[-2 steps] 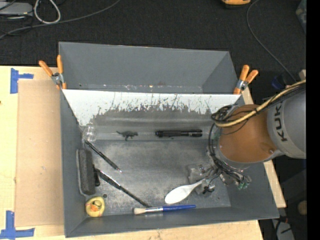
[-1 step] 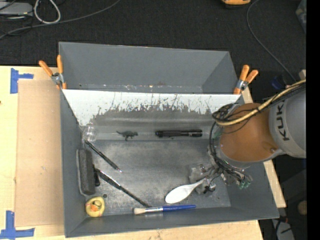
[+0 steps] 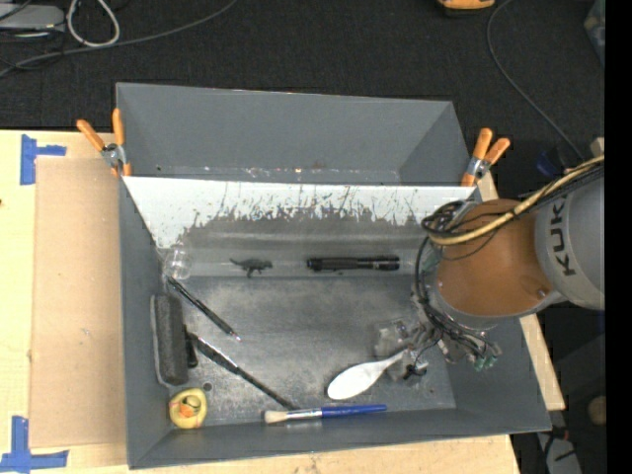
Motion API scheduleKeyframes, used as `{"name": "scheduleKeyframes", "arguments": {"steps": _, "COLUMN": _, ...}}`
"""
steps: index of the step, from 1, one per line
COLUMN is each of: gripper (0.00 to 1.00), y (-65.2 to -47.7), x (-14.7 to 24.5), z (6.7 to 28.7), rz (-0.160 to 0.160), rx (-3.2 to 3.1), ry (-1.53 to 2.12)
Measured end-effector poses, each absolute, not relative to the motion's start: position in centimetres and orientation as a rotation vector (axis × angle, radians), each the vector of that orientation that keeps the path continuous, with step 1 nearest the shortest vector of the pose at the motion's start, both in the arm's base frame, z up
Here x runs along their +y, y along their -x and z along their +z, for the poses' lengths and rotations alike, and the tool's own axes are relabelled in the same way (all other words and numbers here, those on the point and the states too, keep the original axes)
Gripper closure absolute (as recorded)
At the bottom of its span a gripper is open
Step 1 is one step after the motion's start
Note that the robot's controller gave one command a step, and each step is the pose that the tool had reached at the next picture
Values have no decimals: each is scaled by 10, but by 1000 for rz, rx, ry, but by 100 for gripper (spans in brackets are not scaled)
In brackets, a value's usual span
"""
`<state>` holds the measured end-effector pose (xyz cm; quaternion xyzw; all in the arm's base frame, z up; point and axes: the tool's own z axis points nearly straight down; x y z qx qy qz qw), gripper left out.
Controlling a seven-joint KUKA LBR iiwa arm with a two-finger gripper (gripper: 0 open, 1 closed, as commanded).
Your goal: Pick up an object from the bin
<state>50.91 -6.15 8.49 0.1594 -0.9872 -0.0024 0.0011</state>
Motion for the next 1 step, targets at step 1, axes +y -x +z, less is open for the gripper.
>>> {"name": "scheduleKeyframes", "arguments": {"steps": 1, "gripper": 100, "y": -509, "x": -61, "z": 94, "rz": -9, "rx": -3099, "ry": -500}}
